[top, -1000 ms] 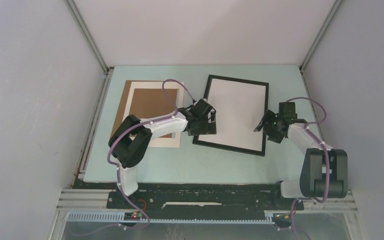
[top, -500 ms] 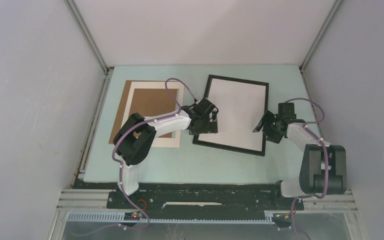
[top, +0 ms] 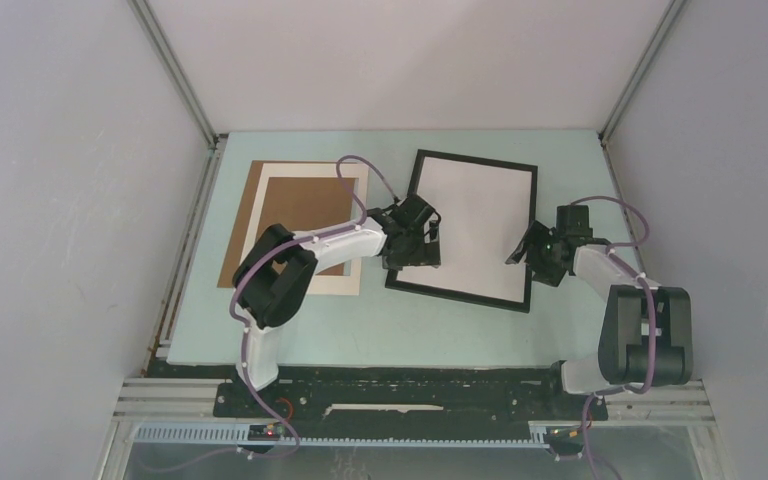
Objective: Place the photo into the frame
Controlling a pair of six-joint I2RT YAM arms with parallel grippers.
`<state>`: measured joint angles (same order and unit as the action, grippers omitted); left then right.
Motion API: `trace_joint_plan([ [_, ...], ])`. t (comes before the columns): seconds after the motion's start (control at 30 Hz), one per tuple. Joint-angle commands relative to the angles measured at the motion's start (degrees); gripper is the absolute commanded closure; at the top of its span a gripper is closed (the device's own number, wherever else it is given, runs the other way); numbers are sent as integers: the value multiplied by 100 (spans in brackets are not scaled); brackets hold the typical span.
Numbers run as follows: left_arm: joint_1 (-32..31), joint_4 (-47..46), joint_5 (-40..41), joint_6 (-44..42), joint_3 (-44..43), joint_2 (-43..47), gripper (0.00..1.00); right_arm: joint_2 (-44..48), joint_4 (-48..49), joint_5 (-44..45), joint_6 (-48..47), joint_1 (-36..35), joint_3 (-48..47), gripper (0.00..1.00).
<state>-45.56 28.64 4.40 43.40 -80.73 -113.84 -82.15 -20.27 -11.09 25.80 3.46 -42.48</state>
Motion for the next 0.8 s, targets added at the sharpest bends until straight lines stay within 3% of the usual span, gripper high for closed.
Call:
trace_joint_plan([
  [0.0,7,-591,-956,35,101,213,9,-189,210,-284,-62,14,35,19],
  [0.2,117,-1231,-1871,325,286,383,10,-287,313,-564,-33,23,68,19],
  [0.47,155,-549,-809,-590,298,1030,8,-123,234,-391,-43,40,64,20],
  [0.53,232,-292,-372,-767,374,1197,8,-97,215,-365,-40,53,91,26],
  [0.6,381,-173,-71,-870,522,1356,8,-58,227,-362,-22,69,127,39],
  [0.77,847,-191,-172,-877,931,1510,9,-2,231,-234,-21,67,194,53],
])
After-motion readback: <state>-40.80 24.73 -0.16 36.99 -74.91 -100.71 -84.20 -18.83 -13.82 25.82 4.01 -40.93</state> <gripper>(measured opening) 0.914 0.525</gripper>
